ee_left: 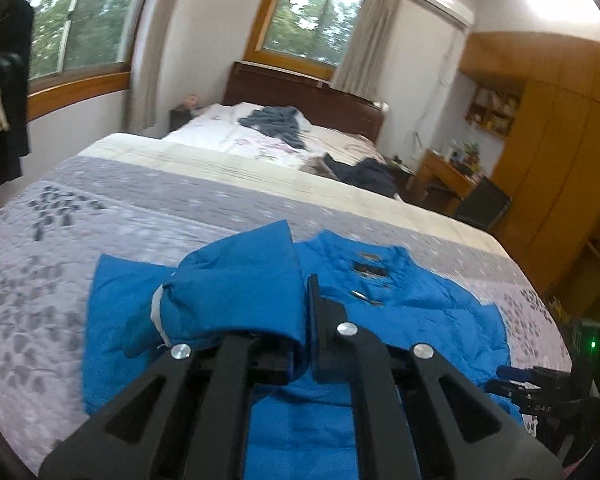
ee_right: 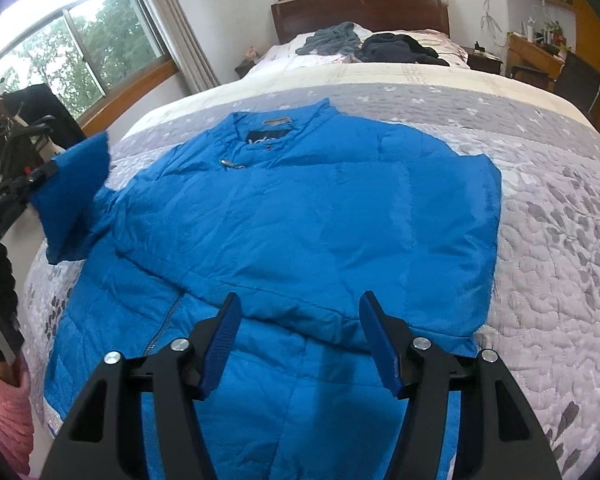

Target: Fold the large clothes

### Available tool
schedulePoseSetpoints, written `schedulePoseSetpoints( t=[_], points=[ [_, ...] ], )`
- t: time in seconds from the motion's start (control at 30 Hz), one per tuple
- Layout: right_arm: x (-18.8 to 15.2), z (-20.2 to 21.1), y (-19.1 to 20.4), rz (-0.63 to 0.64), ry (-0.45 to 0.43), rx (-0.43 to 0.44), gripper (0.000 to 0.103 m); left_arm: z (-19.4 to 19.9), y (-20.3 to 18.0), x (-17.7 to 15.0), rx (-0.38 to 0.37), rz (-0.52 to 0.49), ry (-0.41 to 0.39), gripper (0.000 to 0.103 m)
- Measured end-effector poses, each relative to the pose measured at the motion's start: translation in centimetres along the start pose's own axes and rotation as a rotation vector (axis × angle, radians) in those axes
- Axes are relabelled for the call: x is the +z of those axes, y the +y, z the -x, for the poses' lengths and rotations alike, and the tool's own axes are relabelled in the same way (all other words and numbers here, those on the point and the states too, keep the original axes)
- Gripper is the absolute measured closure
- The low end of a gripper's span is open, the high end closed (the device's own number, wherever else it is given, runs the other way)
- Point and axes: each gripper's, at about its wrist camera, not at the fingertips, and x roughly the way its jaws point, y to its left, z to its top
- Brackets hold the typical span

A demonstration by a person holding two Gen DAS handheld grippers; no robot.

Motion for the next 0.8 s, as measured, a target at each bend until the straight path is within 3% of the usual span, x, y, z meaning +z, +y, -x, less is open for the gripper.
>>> schedulePoseSetpoints(
  t=[0.3, 0.53, 0.63, 0.7, 0.77, 0.8],
  points=[
    [0.2, -0.2, -1.3, -0.036, -0.001, 0.003, 0.041, -6.2, -5.5, -3.5, -0.058, -0.081, 0.12, 0.1],
    [0.0, -0.7, -2.1, -0.054, 0.012, 0.005, 0.041, -10.6, -6.1, -6.4, -0.082, -0.126, 0.263, 0.093],
    [-0.1, -1.0, -2.0, -0.054, 0.017, 0.001, 0.041, -10.8, -5.7, -7.3, -0.122, -0.122, 0.313, 0.083],
    [0.0, -0.9, -1.9, -0.051, 0.014, -0.003, 0.041, -9.5, -5.4, -7.5, -0.187, -0.118, 0.329, 0.068],
    [0.1, -0.7, -1.7, -0.051, 0.011, 0.008, 0.041, -7.7, -4.8, -7.5, -0.262, -0.108, 0.339, 0.046],
    [0.2, -0.6, -1.5, -0.054, 0.013, 0.025, 0.041, -6.4, -4.2, -7.5, -0.315, -0.097, 0.344, 0.045]
  ],
)
